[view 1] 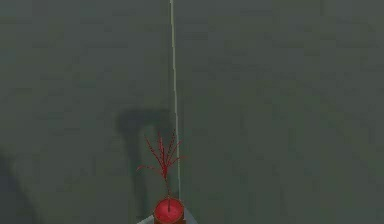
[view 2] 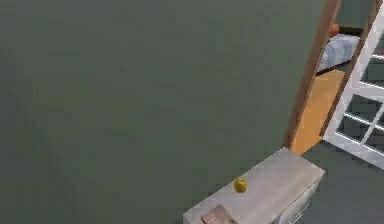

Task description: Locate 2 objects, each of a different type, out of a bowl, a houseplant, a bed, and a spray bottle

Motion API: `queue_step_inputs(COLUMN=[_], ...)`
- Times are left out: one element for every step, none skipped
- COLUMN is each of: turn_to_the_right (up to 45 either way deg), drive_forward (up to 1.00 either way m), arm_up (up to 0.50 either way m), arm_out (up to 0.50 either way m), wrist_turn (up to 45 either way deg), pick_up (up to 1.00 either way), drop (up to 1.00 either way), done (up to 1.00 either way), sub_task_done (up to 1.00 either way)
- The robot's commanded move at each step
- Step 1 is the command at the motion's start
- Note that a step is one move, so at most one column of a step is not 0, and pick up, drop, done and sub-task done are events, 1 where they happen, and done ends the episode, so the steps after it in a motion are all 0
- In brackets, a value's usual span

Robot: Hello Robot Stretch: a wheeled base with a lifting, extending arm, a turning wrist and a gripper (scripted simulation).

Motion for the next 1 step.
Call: queue_step_inputs(turn_to_the_right=[0.0], drive_forward=[0.00], arm_up=[0.00], arm_out=[0.00], wrist_turn=[0.0], pick_up=[0.00], drop=[0.00], done=[0.00], sub_task_done=[1.00])
